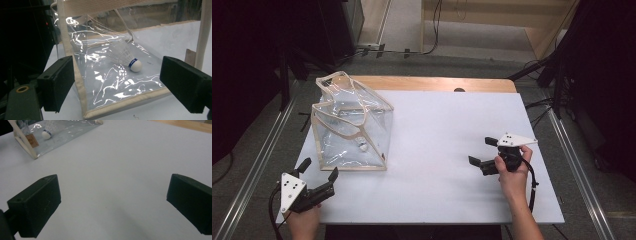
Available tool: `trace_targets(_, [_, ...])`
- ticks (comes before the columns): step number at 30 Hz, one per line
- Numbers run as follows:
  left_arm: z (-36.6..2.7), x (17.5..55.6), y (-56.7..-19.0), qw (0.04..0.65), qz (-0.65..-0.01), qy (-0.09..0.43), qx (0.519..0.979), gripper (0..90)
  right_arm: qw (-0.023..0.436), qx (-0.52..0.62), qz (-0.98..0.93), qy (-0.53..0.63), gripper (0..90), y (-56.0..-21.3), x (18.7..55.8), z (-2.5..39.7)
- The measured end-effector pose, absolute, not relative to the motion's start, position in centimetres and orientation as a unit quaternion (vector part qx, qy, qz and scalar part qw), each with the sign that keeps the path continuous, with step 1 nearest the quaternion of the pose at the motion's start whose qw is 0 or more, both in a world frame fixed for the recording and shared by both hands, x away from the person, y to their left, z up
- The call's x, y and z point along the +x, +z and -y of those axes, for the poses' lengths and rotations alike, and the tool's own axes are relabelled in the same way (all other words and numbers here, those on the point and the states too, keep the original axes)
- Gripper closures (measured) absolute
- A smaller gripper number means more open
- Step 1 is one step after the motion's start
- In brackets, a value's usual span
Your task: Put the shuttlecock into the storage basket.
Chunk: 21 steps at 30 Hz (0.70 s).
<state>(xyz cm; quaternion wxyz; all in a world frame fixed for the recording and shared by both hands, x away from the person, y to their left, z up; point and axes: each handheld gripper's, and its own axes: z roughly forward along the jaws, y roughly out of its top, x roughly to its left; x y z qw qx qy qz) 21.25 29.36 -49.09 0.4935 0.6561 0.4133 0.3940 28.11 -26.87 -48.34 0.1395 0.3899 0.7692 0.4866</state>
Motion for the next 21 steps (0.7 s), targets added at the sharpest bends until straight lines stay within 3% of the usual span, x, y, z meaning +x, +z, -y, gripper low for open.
trace_targets(21, [-29.4, 21.3, -49.1, 0.494, -0.413, 0.393, 0.656, 13.3, 0.153, 0.428, -0.750, 0.480, 0.0, -50.0, 26.0, 31.0])
